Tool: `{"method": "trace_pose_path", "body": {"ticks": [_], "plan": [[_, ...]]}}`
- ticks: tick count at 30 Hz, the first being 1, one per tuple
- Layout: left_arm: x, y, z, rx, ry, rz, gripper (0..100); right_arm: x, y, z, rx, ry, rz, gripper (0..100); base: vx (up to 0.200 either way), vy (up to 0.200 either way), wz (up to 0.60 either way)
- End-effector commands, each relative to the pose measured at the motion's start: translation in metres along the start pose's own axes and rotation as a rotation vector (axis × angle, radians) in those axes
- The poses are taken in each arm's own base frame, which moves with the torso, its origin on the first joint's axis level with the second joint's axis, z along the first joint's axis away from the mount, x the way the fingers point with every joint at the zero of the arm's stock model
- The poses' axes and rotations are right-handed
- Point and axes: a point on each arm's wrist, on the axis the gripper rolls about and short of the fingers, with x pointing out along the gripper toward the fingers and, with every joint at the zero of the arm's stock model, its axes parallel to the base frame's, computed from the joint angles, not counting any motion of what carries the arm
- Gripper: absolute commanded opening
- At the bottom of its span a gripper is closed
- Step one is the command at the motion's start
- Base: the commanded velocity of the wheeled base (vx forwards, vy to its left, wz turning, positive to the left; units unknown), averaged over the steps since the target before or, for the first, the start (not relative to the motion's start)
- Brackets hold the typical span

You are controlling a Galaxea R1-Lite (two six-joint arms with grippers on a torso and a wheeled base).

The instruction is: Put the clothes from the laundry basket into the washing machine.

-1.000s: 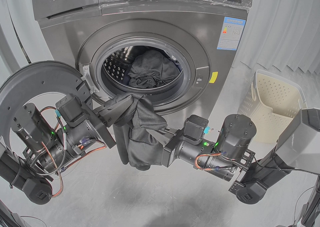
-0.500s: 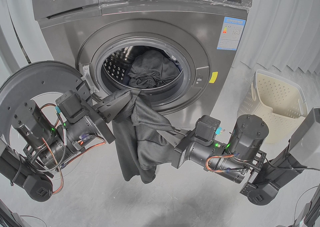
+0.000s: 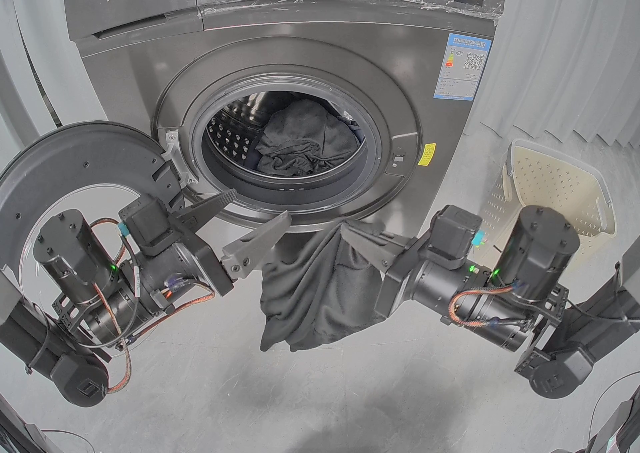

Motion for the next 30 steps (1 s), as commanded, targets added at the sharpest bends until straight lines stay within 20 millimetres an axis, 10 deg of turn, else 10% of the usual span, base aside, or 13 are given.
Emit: {"method": "trace_pose_path", "body": {"ticks": [1, 30], "plan": [[0.002, 0.003, -0.010, -0.010, 0.033, 0.021, 100, -0.012, -0.006, 0.024, -0.012, -0.063, -0.021, 0, 0.000, 0.000, 0.00], [0.000, -0.031, -0.038, 0.034, 0.144, -0.111, 100, 0.027, -0.003, 0.022, 0.009, -0.092, -0.116, 0, 0.000, 0.000, 0.00]]}}
